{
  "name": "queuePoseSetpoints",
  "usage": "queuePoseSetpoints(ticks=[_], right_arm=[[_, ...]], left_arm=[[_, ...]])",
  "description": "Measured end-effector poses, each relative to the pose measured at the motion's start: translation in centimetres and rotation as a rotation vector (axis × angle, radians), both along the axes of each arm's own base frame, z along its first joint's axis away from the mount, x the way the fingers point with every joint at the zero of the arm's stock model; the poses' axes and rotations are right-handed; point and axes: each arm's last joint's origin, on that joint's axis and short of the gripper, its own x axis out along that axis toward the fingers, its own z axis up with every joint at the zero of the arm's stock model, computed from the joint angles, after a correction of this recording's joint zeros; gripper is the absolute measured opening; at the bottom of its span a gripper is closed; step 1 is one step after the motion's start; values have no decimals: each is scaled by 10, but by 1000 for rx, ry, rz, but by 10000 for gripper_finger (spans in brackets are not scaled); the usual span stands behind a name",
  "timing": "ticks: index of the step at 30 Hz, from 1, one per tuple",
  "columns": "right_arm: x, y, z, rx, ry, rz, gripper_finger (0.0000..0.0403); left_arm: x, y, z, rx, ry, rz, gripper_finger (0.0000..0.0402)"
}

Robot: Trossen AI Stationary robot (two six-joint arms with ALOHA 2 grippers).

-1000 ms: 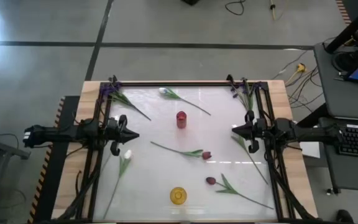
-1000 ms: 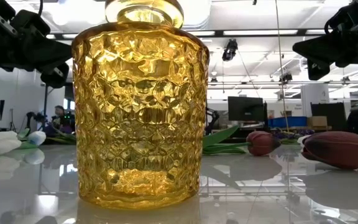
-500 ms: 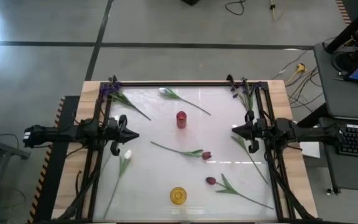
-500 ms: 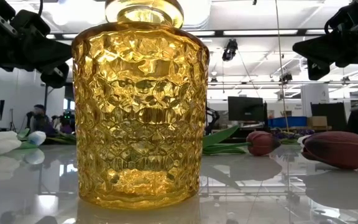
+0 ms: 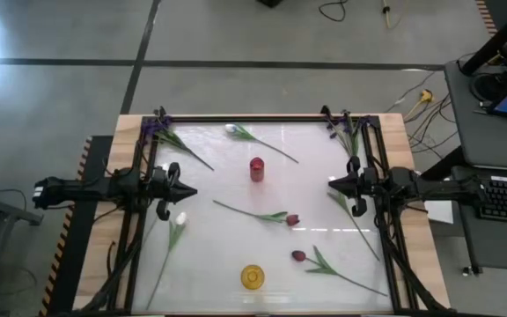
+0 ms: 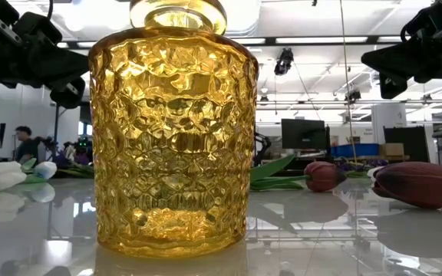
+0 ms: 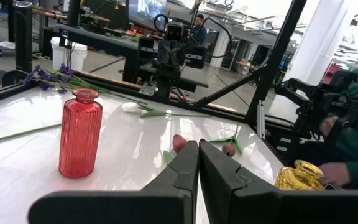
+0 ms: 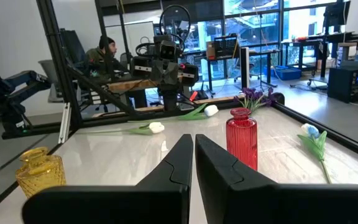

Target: Sort flowers into vase by color

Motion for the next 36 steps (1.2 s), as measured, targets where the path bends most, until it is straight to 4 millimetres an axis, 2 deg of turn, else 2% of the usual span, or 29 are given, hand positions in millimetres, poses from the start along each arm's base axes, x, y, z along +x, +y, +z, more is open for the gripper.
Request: queuePoseSetpoints(ticks=[13, 15, 21, 26, 29, 31, 36], right_arm=[[0, 0, 2, 0, -25, -1, 13], [-1, 0, 11, 7, -113, 1, 13], [-9, 0, 34, 180, -366, 50, 13], [-15, 0, 45, 159, -502, 53, 13], [-13, 0, 44, 133, -480, 44, 13], [-7, 1, 38, 181, -410, 56, 13], [16, 5, 20, 310, -111, 67, 13]], left_arm=[[0, 0, 0, 0, 0, 0, 0], [0, 0, 0, 0, 0, 0, 0], [0, 0, 0, 0, 0, 0, 0], [0, 0, 0, 0, -1, 0, 0], [0, 0, 0, 0, -1, 0, 0], [0, 0, 0, 0, -1, 0, 0], [0, 0, 0, 0, 0, 0, 0]])
